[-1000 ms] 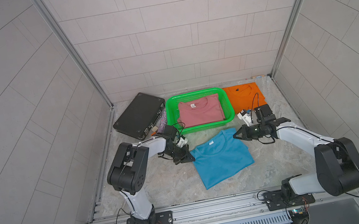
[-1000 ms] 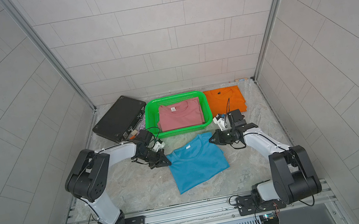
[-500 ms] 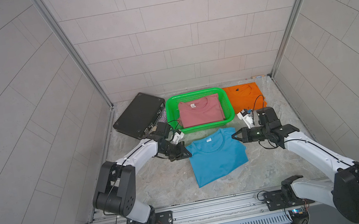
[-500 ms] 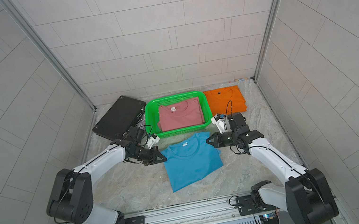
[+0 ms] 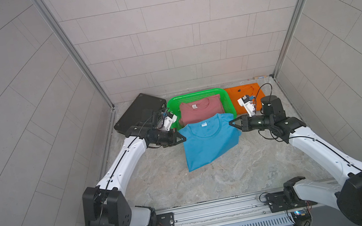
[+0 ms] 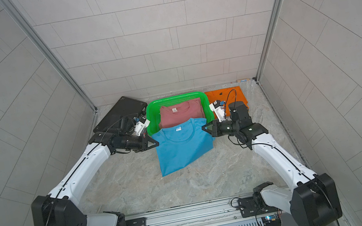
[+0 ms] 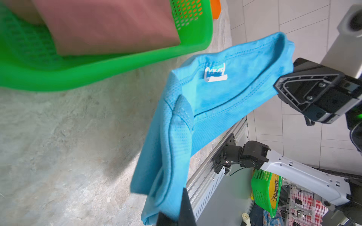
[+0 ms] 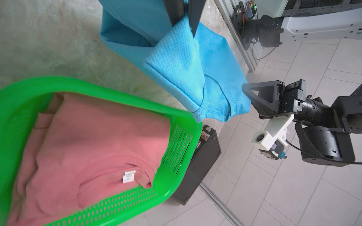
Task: Put the folded t-shirts into the basket
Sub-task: Place the T-shirt in the bin.
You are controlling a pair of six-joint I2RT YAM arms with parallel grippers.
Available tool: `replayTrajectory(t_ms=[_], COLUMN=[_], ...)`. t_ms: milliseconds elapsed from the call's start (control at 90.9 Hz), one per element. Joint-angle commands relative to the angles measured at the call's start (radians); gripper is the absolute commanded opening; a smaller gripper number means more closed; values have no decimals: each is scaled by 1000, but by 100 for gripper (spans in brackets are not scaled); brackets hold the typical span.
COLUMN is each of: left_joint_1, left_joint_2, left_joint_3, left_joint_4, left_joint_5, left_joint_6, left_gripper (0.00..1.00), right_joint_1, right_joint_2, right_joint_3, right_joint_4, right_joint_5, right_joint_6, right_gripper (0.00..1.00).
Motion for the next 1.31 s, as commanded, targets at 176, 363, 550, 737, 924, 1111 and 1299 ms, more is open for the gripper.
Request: replayTrajectory(t_ms=[176,363,550,737,924,1111,1299], left_joint_1=[24,61,69,97,107,106,107], left_joint_2=[45,133,292,507,632,670,651], left_joint_3=[242,354,489,641,718,694,645], left_joint_4=[-46,43,122,158,106,101,99], left_joint_5=[-18,-21,3,16,59,74,115], left_joint_6=[48,15,-14,-57,-48,-54,-65], left_gripper=[0,0,0,0,0,0,0], right_joint_1=[1,-6,-33,-64,-74,-77,-76], right_joint_2=[152,287,431,557,598,618,587], right_joint_3=[256,440,570,637,625,612,575], right_joint_4=[21,-13,-24,-36,-36,-47,-79], right_joint_5=[22,52,67,80,72,72,75], right_joint_6=[-12,-11,-1,27,31,48,50], right_gripper=[0,0,0,0,0,0,0])
